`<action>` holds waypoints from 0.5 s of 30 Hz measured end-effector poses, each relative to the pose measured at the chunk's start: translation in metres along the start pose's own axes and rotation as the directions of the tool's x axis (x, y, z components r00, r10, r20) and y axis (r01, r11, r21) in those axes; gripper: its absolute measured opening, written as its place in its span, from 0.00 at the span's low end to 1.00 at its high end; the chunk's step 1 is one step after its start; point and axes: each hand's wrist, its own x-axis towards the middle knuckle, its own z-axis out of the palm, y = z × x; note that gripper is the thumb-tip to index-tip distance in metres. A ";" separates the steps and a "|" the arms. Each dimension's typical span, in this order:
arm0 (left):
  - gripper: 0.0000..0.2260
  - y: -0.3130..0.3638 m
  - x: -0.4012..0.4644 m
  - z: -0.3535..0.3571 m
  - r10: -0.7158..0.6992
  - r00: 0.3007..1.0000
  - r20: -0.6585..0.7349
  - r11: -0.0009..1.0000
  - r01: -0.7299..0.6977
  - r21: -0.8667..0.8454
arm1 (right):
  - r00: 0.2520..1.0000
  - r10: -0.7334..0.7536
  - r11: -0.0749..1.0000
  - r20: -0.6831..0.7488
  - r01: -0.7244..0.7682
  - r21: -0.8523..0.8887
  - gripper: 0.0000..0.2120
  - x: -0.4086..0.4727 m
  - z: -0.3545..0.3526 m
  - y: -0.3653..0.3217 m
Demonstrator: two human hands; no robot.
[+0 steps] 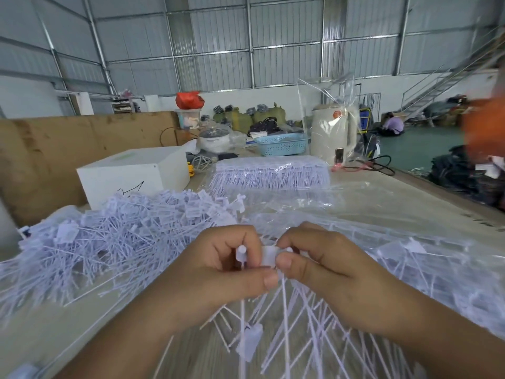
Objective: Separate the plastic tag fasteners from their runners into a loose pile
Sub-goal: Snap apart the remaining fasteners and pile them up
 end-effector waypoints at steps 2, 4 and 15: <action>0.11 0.002 -0.001 -0.001 -0.037 0.983 0.181 0.995 0.054 -0.086 | 1.000 0.009 0.994 0.013 -0.010 0.108 0.16 -0.001 -0.002 -0.001; 0.15 0.005 -0.001 0.002 -0.054 0.968 0.244 0.990 0.084 -0.115 | 0.999 0.016 0.984 0.045 -0.024 0.179 0.16 -0.003 -0.001 -0.002; 0.22 -0.008 0.006 0.036 0.061 0.879 -0.472 0.988 0.013 0.151 | 0.899 0.151 0.984 -0.410 -0.098 0.146 0.17 0.007 -0.011 0.002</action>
